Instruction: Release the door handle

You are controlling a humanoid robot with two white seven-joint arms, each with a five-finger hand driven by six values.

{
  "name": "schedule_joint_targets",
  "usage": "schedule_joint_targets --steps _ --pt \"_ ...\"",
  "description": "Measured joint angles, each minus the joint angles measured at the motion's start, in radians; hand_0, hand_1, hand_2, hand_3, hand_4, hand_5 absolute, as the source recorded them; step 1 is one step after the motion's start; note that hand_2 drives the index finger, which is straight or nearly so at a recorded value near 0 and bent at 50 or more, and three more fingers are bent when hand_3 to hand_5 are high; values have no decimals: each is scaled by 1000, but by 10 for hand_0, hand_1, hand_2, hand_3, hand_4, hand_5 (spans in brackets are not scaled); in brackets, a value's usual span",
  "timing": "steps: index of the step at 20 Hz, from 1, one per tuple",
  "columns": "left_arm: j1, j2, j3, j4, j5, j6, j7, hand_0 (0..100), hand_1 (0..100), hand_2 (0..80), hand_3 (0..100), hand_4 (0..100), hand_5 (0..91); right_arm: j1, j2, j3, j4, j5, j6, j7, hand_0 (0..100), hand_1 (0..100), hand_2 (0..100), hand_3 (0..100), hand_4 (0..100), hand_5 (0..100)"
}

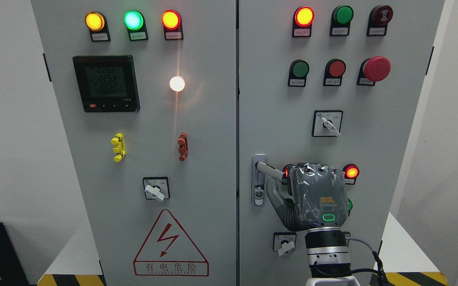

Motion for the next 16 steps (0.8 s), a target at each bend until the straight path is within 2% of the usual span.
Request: schedule_joint_targets --steps 16 --pt "0 0 0 0 0 0 0 120 556 0 0 0 0 -3 -3 -9 0 2 0 2 526 463 908 1000 1000 1000"
